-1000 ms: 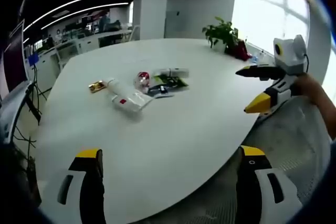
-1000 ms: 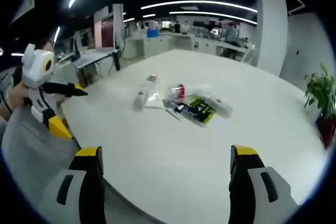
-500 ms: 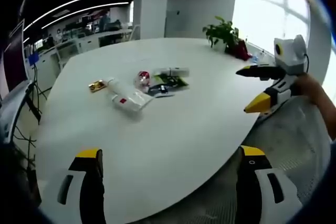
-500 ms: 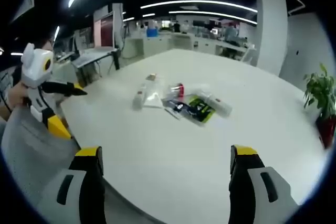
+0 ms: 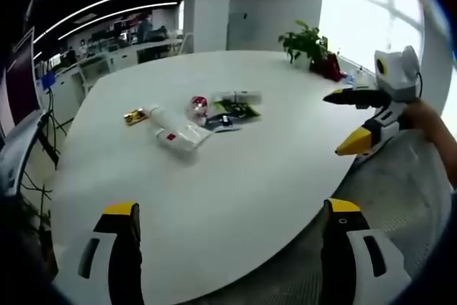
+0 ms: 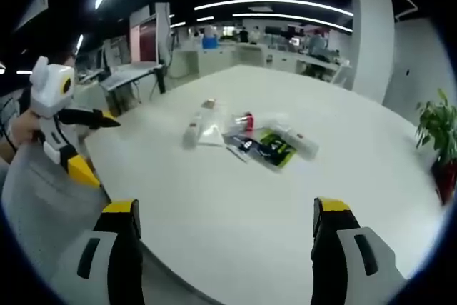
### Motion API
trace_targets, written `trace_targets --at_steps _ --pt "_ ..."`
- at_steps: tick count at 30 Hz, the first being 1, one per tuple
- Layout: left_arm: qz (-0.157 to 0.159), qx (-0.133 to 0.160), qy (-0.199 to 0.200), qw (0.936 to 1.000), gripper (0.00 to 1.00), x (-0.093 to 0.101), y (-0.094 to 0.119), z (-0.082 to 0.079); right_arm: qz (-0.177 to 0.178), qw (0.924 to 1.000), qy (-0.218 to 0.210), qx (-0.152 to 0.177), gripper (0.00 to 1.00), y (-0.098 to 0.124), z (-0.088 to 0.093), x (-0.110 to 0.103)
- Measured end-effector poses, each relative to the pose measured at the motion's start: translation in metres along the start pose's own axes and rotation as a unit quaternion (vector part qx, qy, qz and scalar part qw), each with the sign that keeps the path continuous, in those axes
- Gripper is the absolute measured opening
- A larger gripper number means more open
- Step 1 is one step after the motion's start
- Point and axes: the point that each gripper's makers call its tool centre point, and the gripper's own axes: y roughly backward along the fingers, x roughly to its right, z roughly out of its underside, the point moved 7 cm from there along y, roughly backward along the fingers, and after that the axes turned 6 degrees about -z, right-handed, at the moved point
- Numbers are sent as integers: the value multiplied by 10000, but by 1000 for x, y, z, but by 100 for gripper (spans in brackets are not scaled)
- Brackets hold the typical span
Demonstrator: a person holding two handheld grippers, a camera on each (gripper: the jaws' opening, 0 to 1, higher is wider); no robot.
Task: Arrange the skincare products in the storage area until every visible bottle or jar stands upright without overlapping.
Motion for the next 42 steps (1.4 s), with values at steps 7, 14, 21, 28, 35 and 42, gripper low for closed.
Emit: trace_targets --at_steps 7,14,21,28,35,42 --pt "22 -80 -12 10000 99 -1 -2 2 -92 9999 57 83 100 -1 -3 -3" --pt "74 -170 -18 9998 99 -1 -4 5 -353 9991 -49 216 100 -5 -6 -11" --pt "-37 -301 -88 9995 99 -3 -4 8 -272 9994 231 18 100 -7 -3 -10" --pt "-69 -293 -130 9995 99 -3 -3 10 -354 9980 486 -185 100 -8 -8 -6" --pt "-99 -301 -57 9995 99 -4 -2 10 -385 9938 1036 -93 100 -15 -38 8" --pt "-108 -257 -71 9996 99 -5 -2 9 -548 9868 1510 -220 94 -29 -62 22"
